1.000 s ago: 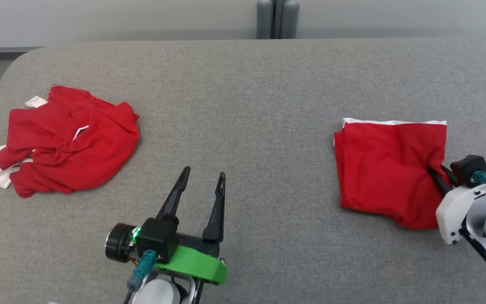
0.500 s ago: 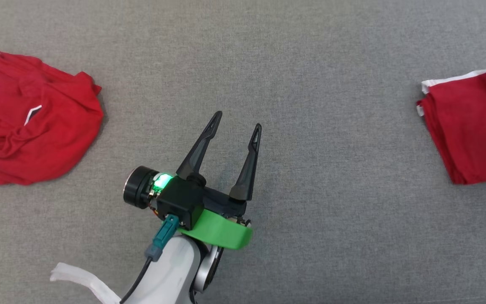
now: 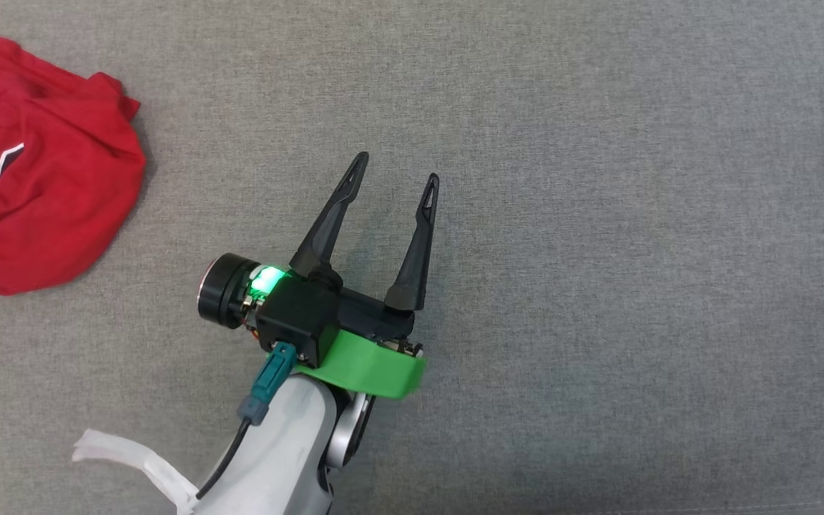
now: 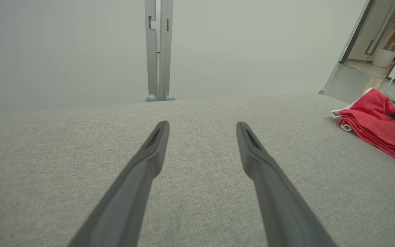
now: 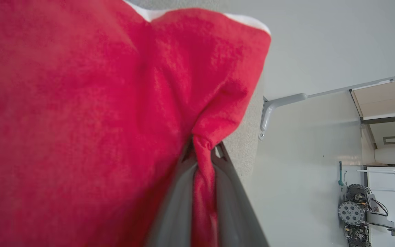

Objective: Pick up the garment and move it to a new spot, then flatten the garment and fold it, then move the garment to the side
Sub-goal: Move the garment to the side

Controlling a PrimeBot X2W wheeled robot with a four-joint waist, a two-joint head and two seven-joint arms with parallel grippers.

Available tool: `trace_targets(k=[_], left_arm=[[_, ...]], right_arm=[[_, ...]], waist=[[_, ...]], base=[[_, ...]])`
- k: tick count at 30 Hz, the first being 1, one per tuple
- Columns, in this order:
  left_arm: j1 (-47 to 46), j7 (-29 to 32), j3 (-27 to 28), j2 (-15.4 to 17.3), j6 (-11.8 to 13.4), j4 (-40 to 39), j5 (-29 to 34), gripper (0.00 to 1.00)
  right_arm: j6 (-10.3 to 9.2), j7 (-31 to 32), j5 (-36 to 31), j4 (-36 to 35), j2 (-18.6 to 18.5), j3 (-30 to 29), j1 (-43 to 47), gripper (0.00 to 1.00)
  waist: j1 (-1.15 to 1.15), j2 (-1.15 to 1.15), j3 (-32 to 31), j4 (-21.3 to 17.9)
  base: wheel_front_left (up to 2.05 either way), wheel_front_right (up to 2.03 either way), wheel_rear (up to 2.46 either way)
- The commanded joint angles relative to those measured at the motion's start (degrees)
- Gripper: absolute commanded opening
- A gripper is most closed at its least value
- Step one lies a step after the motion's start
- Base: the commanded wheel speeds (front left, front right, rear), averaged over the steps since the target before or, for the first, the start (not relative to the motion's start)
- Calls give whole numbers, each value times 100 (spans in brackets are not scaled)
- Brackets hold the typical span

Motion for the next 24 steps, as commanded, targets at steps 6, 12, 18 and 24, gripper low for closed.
trace_targets(k=[6, 12, 18, 24], left_arm=[[98, 1, 113, 28, -16, 72, 16, 100], [320, 1, 219, 29, -48, 133, -19, 100], [697, 1, 490, 29, -121, 191, 8, 100], [1155, 1, 950, 29, -191, 146, 61, 100]], right_arm=[[-10, 182, 254, 509, 308, -159, 25, 25], [-10, -41, -36, 880, 524, -318, -138, 100], [-10, -154, -147, 1001, 1060, -450, -149, 100], [-10, -247, -203, 648, 1609, -691, -114, 100]], waist=[[0, 0, -228, 40], [0, 0, -670, -30], [0, 0, -1354, -145], [0, 0, -2041, -165]], base=[[0, 0, 0], [0, 0, 0], [0, 0, 0], [0, 0, 0]])
